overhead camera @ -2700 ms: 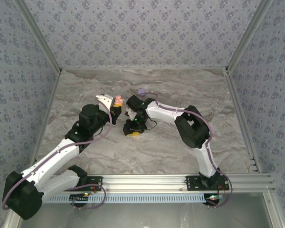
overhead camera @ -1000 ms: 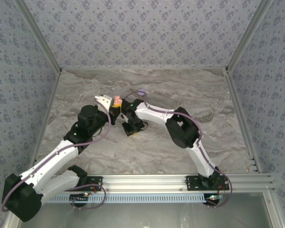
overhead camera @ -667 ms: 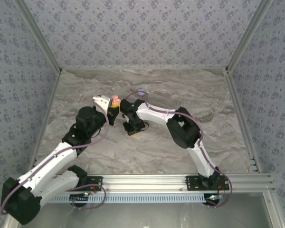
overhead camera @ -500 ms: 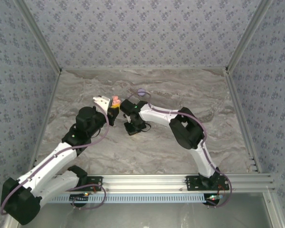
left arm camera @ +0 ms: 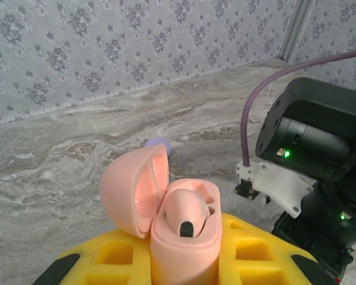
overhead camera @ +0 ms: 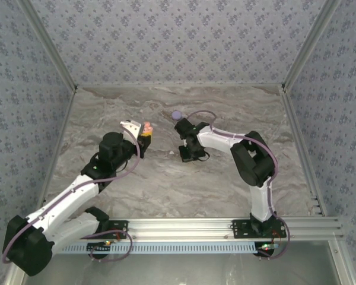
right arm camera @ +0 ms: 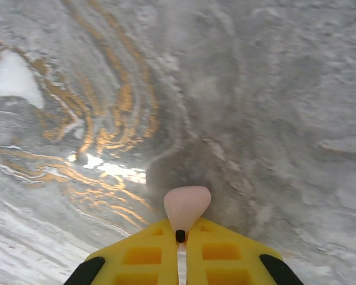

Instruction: Insert the wireless bluetooth earbuds into the charging case

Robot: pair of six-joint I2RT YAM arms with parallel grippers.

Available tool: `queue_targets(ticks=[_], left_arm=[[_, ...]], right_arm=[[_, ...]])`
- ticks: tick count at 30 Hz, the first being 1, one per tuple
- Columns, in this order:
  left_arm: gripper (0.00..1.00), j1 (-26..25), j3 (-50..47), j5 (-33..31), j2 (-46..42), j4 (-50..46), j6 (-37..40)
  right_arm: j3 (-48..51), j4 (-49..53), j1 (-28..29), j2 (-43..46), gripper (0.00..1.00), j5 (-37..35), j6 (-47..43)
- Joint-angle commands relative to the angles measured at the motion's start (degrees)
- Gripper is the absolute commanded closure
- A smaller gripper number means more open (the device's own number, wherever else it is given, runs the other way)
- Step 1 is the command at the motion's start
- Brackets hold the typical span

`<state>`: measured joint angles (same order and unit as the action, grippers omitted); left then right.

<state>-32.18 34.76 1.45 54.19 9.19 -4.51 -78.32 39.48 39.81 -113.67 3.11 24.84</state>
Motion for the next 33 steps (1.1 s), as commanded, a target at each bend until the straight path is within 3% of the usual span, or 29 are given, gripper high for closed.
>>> queue_targets(ticks=[1, 16, 26, 33], left_arm=[[0.86, 0.4, 1.1, 1.4, 0.5, 2.3, -0.4], [0.86, 0.4, 2.2, 1.8, 1.6, 2.0, -0.1], [0.86, 0.4, 2.4, 1.5, 1.6, 1.8, -0.2], [0.86, 0.4, 2.4, 1.4, 1.7, 1.7, -0.3]], right_arm=[[2.4, 2.4, -1.0, 1.3, 0.91, -3.9, 0.8], [-1.9, 3.8, -1.3, 1.7, 0.63, -4.9, 0.5], [-5.9, 6.0, -1.5, -0.7, 0.56, -5.0, -1.5], [-7.8, 6.7, -1.5, -2.9, 0.57, -4.7, -0.1]])
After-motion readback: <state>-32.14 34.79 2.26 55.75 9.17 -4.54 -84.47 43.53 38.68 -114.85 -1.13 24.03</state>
